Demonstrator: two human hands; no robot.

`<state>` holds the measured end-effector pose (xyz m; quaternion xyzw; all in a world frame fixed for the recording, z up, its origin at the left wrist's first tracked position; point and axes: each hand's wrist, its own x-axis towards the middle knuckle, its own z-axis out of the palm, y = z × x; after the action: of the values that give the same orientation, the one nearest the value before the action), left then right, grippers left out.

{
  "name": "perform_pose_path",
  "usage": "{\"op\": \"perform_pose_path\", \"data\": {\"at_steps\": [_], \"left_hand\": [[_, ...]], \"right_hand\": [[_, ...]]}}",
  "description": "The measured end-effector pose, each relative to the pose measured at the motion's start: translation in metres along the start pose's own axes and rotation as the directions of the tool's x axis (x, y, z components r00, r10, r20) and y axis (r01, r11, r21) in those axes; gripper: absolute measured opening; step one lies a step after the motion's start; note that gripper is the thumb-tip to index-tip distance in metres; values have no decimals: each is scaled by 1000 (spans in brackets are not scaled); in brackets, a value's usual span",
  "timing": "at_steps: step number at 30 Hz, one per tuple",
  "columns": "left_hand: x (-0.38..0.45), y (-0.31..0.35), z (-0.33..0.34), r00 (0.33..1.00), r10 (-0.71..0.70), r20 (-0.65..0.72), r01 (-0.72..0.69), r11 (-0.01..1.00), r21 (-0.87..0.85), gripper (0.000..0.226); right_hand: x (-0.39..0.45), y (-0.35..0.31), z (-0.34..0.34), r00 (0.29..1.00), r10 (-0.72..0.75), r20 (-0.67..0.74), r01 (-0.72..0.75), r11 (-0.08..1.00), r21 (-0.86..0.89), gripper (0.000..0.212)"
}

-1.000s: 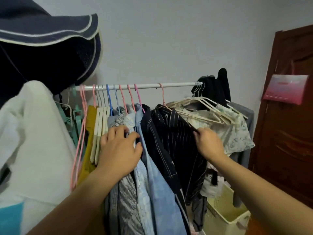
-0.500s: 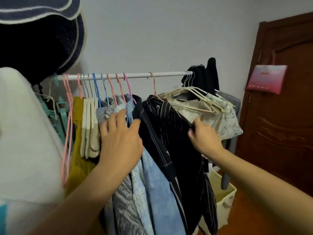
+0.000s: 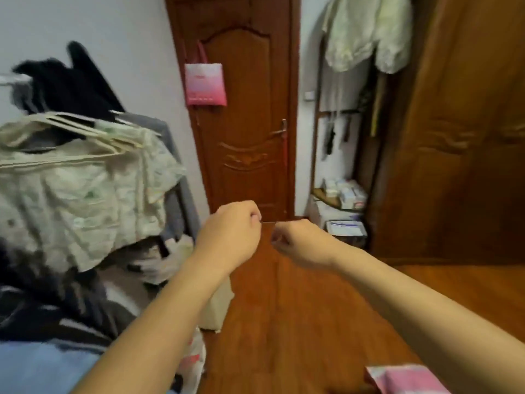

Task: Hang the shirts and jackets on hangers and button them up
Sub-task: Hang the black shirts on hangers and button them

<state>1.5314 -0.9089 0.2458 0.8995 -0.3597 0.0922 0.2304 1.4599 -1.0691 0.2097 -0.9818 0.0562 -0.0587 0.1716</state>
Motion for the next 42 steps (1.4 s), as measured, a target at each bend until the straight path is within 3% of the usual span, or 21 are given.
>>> {"op": "perform_pose_path", "data": {"at_steps": [3, 6, 9, 12, 19, 24, 27, 29, 32, 35, 38, 42], "left_hand": [[0, 97, 56, 970, 178, 163, -162, 981, -109, 21], [-31, 205, 102, 884, 367, 289, -308, 923, -231, 20], [-94, 310, 141, 750, 545, 375, -438, 834, -336, 19], [-184, 405, 169, 599, 693, 400, -548, 720, -427, 20], [-400, 570, 199, 132, 878, 461, -677, 419, -605, 22], [-538, 628, 224, -200, 853, 482, -600, 282, -749, 16], [-626, 646, 243, -466, 760, 453, -523, 176, -834, 14], [-688, 651, 241, -611, 684, 399, -471, 91, -878, 12], [-778, 647, 202, -768, 584, 263, -346, -34, -938, 11], [-857, 639, 144, -866, 489, 103, -212, -174, -962, 12], [-930, 628, 85, -905, 424, -29, -105, -288, -952, 13], [-1028, 591, 19, -928, 352, -119, -4, -332, -943, 15]], "right_hand": [[-99, 70, -18, 965, 261, -29, -260, 965, 24, 21], [-228, 127, -31, 835, 539, -114, -533, 842, 77, 22], [-377, 157, -35, 641, 752, -152, -734, 659, 164, 22], [-531, 162, -37, 389, 902, -189, -866, 428, 259, 19], [-823, 101, -15, -141, 978, -152, -896, -61, 439, 23], [-970, 0, 51, -524, 851, -32, -711, -416, 567, 18], [-1023, -103, 105, -752, 654, 85, -479, -630, 611, 19], [-1040, -180, 139, -861, 473, 185, -277, -743, 609, 21], [-1050, -287, 167, -925, 241, 293, -27, -812, 583, 21], [-1058, -374, 172, -965, 30, 262, 152, -748, 646, 20], [-1069, -451, 184, -960, -172, 220, 279, -607, 744, 18], [-1094, -542, 225, -934, -262, 242, 343, -475, 810, 19]]}}
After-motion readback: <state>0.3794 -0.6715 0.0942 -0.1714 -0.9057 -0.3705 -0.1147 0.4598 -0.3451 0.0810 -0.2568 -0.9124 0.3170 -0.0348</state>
